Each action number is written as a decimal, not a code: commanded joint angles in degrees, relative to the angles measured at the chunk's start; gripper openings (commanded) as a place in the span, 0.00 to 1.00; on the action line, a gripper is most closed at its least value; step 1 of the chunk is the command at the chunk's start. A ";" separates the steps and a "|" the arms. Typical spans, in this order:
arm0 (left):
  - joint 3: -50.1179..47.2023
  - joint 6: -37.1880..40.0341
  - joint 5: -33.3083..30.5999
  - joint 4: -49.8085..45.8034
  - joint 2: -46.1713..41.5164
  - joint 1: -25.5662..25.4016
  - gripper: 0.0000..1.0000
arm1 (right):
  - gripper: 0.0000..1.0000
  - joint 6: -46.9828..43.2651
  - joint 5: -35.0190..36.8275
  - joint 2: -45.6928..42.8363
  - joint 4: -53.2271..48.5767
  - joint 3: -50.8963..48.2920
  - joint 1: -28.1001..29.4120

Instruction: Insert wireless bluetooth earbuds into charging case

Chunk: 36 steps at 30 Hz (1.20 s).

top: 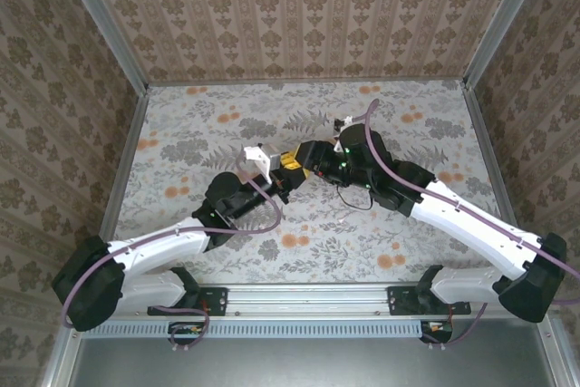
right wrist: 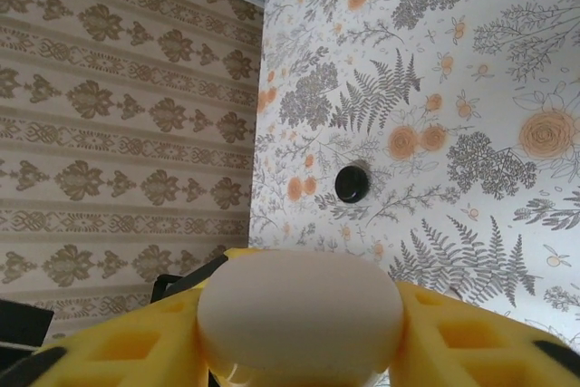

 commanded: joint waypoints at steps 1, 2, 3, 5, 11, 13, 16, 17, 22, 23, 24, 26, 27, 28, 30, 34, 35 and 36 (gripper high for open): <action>2.24 7.46 1.43 -6.26 -1.48 -0.25 0.08 | 0.60 1.48 -2.23 -2.57 -1.67 0.58 -1.19; 2.23 9.38 0.68 -7.90 -2.09 -0.49 0.07 | 0.61 1.54 -2.60 -3.04 -3.11 1.02 -1.81; 2.11 11.69 -0.24 -9.54 -2.85 -0.72 0.07 | 0.62 1.59 -2.98 -3.71 -5.12 1.62 -2.41; 1.70 15.49 -2.21 -11.48 -4.08 -1.11 0.07 | 0.63 1.52 -3.89 -4.63 -9.10 3.01 -3.58; 1.78 25.31 -5.71 -13.97 -5.54 -2.40 0.06 | 0.63 2.69 -9.14 -3.65 -13.32 5.11 -4.78; 2.36 28.28 -6.48 -14.63 -5.44 -3.34 0.06 | 0.64 3.41 -10.50 -2.89 -11.75 4.46 -4.78; 3.48 32.45 -8.21 -16.32 -5.27 -5.07 0.06 | 0.67 4.65 -11.98 -1.72 -9.73 3.87 -4.78; 3.83 33.86 -8.99 -17.01 -5.13 -5.78 0.06 | 0.67 5.25 -12.51 -1.33 -8.83 3.67 -4.78; 4.78 38.76 -11.89 -18.30 -4.76 -8.20 0.06 | 0.67 6.60 -14.44 1.15 -8.43 4.00 -4.78; 4.77 39.04 -11.97 -18.16 -4.71 -8.32 0.06 | 0.67 6.67 -14.36 1.43 -8.69 3.99 -4.83; 4.65 39.35 -12.17 -17.95 -4.82 -8.44 0.06 | 0.67 6.74 -14.19 1.63 -8.79 3.93 -4.87; 4.30 39.54 -12.32 -17.23 -4.91 -8.58 0.06 | 0.67 6.95 -13.93 1.83 -8.73 3.66 -4.94; 4.13 39.54 -12.37 -16.88 -5.00 -8.53 0.06 | 0.67 6.97 -13.70 1.85 -8.87 3.44 -5.03; 3.86 39.51 -12.37 -16.55 -5.11 -8.53 0.06 | 0.68 6.96 -13.45 1.92 -8.97 3.16 -5.20; 3.49 39.59 -12.22 -16.05 -5.57 -8.57 0.06 | 0.69 7.27 -13.21 1.50 -8.56 2.06 -5.76; 2.92 38.75 -12.17 -15.56 -6.16 -8.40 0.06 | 0.70 9.29 -13.30 0.02 -5.79 -0.82 -6.59; 2.99 37.98 -11.96 -15.47 -6.32 -8.16 0.06 | 0.70 9.84 -13.34 -0.22 -4.49 -1.44 -6.61; 3.07 36.85 -11.57 -15.14 -6.32 -7.95 0.06 | 0.70 10.46 -13.54 -0.28 -3.39 -1.99 -6.65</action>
